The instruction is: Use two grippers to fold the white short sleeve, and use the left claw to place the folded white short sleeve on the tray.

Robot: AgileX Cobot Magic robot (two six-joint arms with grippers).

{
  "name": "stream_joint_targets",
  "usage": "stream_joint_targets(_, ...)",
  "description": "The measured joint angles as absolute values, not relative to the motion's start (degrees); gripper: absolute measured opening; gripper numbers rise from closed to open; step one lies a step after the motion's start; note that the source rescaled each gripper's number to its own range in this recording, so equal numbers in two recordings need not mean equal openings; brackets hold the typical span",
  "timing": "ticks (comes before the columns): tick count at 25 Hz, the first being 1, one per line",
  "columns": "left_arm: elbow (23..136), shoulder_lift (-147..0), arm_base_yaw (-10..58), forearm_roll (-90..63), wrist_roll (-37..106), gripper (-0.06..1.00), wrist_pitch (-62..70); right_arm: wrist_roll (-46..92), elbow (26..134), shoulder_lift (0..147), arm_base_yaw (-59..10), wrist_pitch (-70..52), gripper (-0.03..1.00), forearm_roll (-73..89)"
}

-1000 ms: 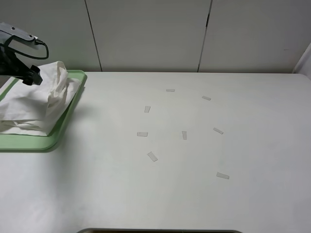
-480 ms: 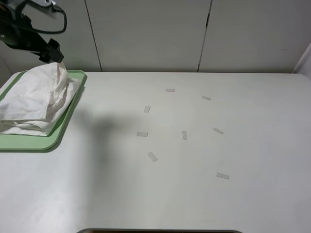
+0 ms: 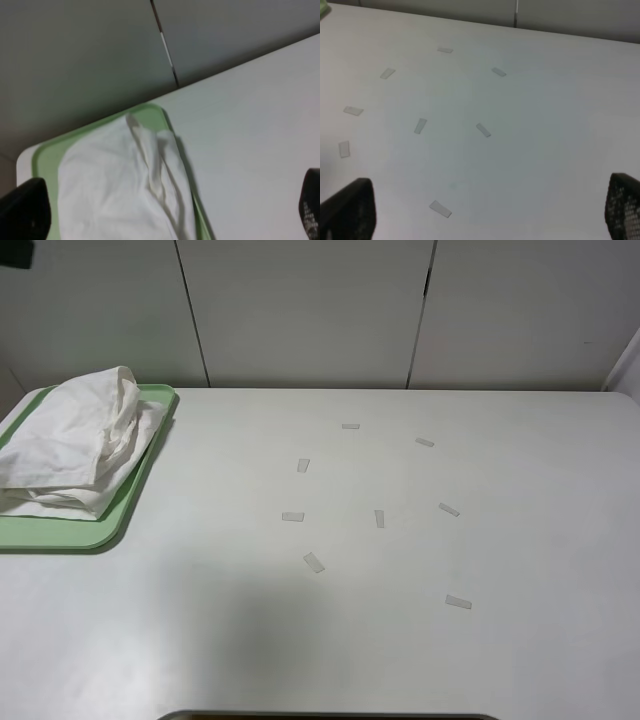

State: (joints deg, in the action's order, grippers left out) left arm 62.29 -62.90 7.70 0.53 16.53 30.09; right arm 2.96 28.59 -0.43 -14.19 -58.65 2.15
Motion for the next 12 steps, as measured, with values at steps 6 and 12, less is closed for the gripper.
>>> stream_joint_targets(6, 53.28, -46.44, 7.70, 0.53, 12.44, 1.00, 35.21, 2.96, 28.59, -0.43, -14.19, -58.65, 1.00, 2.15)
stream_joint_targets(12, 43.37, -26.82, 7.70, 0.53, 7.85, 1.00, 47.22, 2.96, 28.59, -0.43, -14.19, -58.65, 1.00, 2.15)
